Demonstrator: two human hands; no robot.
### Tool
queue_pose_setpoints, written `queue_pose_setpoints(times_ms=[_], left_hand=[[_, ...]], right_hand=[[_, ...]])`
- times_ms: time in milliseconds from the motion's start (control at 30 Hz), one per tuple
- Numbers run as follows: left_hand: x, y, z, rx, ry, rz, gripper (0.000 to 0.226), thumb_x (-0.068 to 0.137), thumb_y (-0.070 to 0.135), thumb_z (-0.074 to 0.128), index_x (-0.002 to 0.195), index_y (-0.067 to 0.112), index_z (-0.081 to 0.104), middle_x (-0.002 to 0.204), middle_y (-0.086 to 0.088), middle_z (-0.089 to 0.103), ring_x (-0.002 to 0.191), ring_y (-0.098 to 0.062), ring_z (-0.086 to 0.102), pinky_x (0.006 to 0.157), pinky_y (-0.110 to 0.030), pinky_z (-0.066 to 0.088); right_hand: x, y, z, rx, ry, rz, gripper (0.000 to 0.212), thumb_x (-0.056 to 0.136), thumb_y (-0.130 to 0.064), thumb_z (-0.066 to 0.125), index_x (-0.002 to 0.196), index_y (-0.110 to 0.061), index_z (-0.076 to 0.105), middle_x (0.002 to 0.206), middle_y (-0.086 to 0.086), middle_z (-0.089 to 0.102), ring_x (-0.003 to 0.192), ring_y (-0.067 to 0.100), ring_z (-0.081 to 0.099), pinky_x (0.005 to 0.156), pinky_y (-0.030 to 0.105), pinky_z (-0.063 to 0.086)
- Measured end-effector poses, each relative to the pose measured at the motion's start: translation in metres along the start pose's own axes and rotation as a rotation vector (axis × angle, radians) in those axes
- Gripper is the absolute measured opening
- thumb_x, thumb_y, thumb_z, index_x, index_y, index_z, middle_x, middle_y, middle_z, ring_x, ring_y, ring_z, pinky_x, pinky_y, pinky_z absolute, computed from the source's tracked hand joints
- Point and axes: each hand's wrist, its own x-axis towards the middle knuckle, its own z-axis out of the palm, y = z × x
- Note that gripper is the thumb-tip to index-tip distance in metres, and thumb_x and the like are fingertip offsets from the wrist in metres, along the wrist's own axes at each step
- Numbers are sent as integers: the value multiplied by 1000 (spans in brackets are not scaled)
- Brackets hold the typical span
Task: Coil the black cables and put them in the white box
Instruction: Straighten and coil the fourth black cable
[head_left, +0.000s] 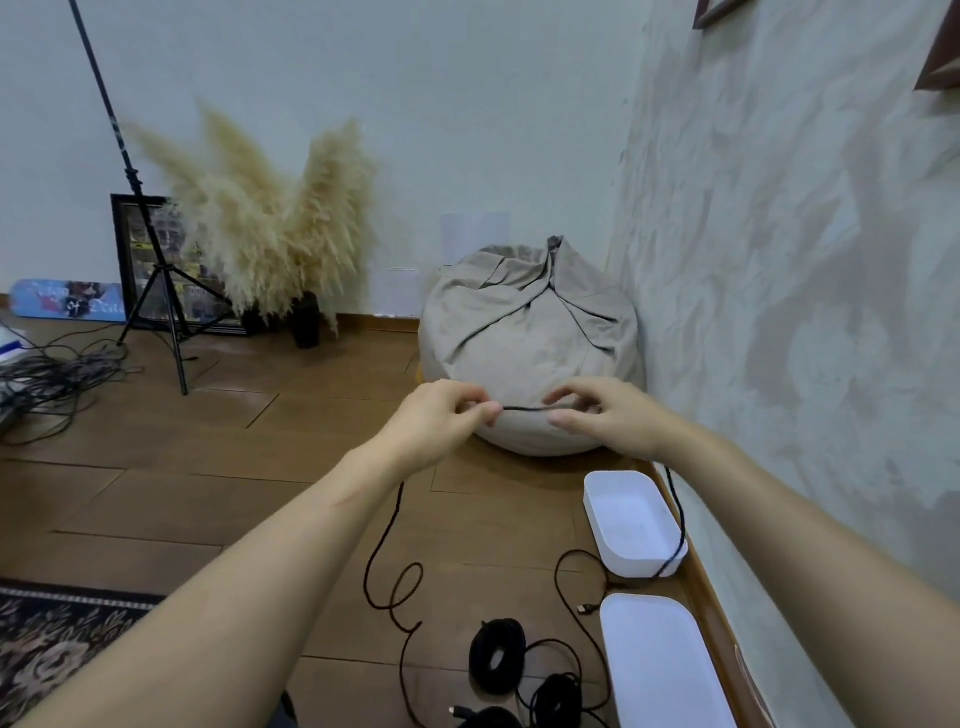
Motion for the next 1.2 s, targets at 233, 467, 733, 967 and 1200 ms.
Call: queue_pose_setpoints(times_ms=[233, 467, 733, 967, 1200], left_hand=[[-3, -18, -9, 68, 1, -64, 31, 99, 48, 58, 75, 30, 68, 56, 14, 51, 56, -5, 46, 57, -28, 37], [3, 14, 7, 103, 29, 93, 33, 97, 48, 61, 65, 44, 56, 62, 11, 57, 63, -7, 53, 57, -28, 37], [0, -19, -14, 122, 107, -42, 26, 97, 50, 60, 79, 31, 67, 69, 8, 62, 70, -10, 57, 61, -31, 43], [3, -2, -3, 59, 85, 33, 29, 96, 51, 62, 76, 31, 67, 66, 4, 60, 62, -9, 53, 59, -29, 41], [1, -3, 3, 100, 127, 31, 30, 98, 50, 59, 72, 35, 60, 63, 4, 58, 62, -11, 54, 58, -33, 40]], right_hand=[[-2, 5, -14, -259, 182, 52, 20, 100, -34, 58, 93, -25, 75, 79, -12, 64, 83, 16, 60, 75, 36, 45], [6, -17, 12, -94, 41, -87, 18, 97, -38, 60, 104, -28, 73, 81, -10, 65, 79, 12, 58, 70, 31, 41], [-5, 23, -14, -214, 129, 130, 17, 96, -42, 60, 107, -32, 69, 97, -8, 70, 97, 19, 63, 86, 40, 50], [7, -12, -5, -140, 152, -32, 20, 97, -40, 61, 104, -28, 76, 90, -2, 72, 86, 18, 63, 81, 42, 50], [0, -9, -4, -127, 126, 3, 23, 94, -45, 63, 110, -31, 71, 97, -8, 70, 93, 13, 62, 83, 34, 49]])
